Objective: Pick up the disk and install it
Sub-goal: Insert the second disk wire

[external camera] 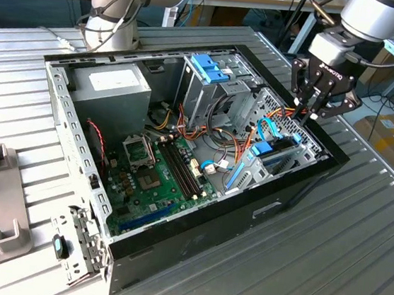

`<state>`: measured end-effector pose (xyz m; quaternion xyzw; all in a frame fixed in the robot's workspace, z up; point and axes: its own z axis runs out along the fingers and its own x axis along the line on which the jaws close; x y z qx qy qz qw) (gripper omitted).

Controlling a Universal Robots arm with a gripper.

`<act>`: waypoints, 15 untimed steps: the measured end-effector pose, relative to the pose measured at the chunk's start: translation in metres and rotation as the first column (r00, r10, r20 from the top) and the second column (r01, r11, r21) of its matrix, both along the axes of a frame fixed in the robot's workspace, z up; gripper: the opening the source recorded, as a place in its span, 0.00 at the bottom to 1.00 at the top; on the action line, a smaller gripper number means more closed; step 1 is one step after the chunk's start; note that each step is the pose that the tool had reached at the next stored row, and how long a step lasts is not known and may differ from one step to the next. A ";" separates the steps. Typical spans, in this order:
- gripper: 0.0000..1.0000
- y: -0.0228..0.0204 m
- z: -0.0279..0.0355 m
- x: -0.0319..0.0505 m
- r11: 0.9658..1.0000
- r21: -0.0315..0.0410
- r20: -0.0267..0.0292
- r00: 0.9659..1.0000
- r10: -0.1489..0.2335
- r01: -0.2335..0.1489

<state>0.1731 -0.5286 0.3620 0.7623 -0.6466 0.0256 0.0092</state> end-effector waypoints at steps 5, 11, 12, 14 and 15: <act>0.29 0.0004 0.0000 0.0006 0.998 0.000 0.000 0.998 0.060 -0.060; 0.29 0.0007 0.0000 0.0012 0.994 0.000 0.000 0.994 0.112 -0.112; 0.29 0.0007 0.0000 0.0012 0.994 0.000 0.000 0.994 0.112 -0.112; 0.29 0.0007 0.0000 0.0012 0.994 0.000 0.000 0.994 0.113 -0.113; 0.29 0.0007 0.0000 0.0012 0.994 0.000 0.000 0.994 0.113 -0.113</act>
